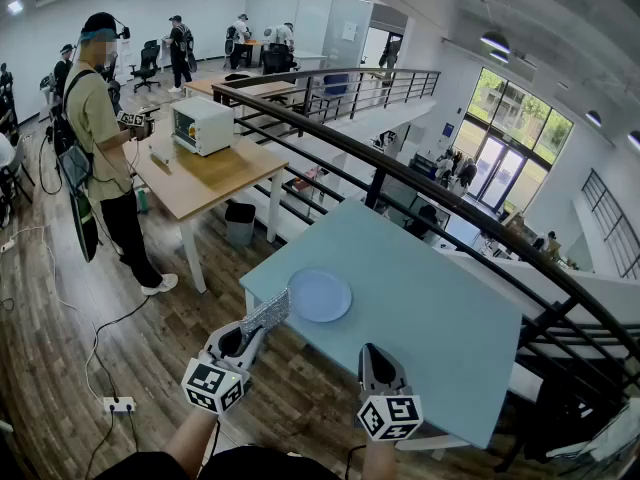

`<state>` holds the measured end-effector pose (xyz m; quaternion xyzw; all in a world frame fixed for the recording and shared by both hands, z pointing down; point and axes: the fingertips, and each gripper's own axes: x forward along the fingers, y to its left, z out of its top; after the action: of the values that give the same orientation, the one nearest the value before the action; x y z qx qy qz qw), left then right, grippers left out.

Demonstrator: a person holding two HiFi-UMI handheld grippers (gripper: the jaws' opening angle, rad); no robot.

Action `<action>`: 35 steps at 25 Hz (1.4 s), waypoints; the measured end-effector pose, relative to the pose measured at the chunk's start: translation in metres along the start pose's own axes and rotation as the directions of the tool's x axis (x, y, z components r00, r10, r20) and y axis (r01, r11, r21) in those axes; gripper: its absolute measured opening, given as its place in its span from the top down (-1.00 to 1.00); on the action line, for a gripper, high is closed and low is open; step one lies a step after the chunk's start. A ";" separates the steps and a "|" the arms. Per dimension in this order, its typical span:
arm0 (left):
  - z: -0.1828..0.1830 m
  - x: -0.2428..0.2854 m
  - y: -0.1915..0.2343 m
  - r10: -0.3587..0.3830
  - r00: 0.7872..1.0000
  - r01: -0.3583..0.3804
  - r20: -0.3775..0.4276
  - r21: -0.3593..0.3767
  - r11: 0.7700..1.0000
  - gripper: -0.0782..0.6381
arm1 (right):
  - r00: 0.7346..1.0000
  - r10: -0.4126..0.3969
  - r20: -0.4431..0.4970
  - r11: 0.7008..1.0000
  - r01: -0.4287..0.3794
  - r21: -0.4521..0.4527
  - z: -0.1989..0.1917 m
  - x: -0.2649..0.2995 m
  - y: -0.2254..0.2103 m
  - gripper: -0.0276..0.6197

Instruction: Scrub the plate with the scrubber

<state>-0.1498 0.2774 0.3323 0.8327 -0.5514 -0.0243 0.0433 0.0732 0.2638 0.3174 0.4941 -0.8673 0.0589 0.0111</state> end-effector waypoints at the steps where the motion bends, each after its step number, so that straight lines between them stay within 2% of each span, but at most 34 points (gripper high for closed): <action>1: -0.002 -0.001 -0.002 0.001 1.000 -0.001 -0.003 0.001 1.000 0.55 | 1.000 -0.003 0.001 1.000 0.003 0.000 0.000 -0.002 -0.002 0.90; 8: -0.006 -0.003 -0.014 0.001 1.000 -0.001 -0.009 0.020 1.000 0.55 | 1.000 -0.008 -0.002 1.000 0.008 -0.007 -0.006 -0.014 -0.006 0.90; 12: -0.007 -0.007 -0.012 -0.006 1.000 0.006 -0.013 0.019 1.000 0.55 | 1.000 -0.009 0.010 1.000 0.008 0.023 -0.006 -0.017 -0.003 0.90; 22: -0.007 -0.023 0.025 -0.009 1.000 0.009 -0.002 0.015 1.000 0.55 | 1.000 -0.014 0.011 0.999 0.013 0.041 -0.010 0.001 0.026 0.90; 35: -0.021 -0.050 0.069 -0.032 0.999 0.032 -0.008 0.003 0.999 0.55 | 0.997 -0.071 0.007 0.997 0.071 0.043 -0.027 0.012 0.063 0.90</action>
<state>-0.2304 0.2975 0.3592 0.8417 -0.5377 -0.0207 0.0436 0.0121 0.2882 0.3393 0.5250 -0.8478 0.0747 -0.0012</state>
